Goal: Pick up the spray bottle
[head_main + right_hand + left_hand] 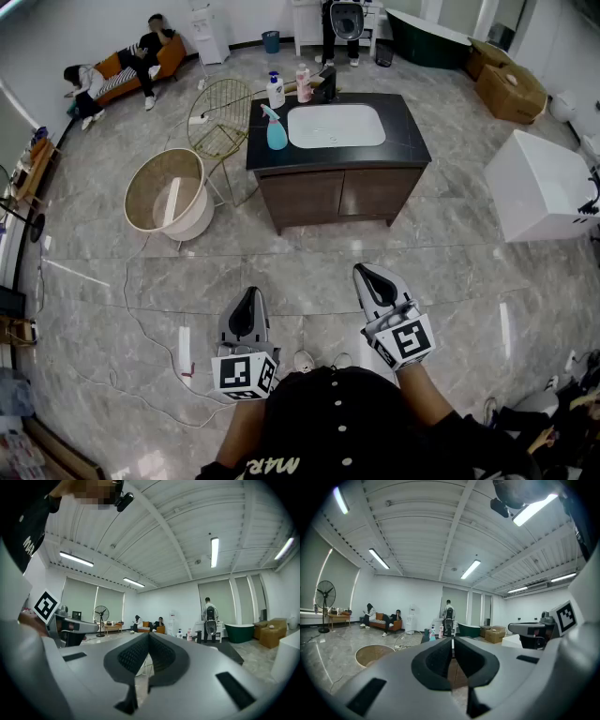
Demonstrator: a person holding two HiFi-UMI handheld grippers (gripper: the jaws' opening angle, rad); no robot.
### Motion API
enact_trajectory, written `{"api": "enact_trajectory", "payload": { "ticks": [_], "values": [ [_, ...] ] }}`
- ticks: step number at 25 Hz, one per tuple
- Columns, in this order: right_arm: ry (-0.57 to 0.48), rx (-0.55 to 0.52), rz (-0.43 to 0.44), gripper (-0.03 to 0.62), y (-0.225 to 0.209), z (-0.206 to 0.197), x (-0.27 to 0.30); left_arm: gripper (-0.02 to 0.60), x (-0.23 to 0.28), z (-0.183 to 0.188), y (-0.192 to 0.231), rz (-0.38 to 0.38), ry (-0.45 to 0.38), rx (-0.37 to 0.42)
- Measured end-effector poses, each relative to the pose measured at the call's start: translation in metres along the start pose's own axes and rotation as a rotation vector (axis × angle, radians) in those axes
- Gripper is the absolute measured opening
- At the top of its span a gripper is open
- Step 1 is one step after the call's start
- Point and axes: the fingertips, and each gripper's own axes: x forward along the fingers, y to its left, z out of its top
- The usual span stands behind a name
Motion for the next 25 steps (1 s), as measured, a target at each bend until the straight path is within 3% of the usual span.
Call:
{"api": "enact_trajectory", "payload": {
  "ticks": [8, 25],
  "values": [
    [0.004, 0.003, 0.001, -0.006, 0.006, -0.004, 0.008, 0.021, 0.002, -0.004, 0.007, -0.011, 0.007, -0.004],
    [0.019, 0.026, -0.095, -0.005, -0.001, -0.029, 0.057, 0.021, 0.022, -0.021, 0.056, -0.043, 0.043, 0.001]
  ]
}}
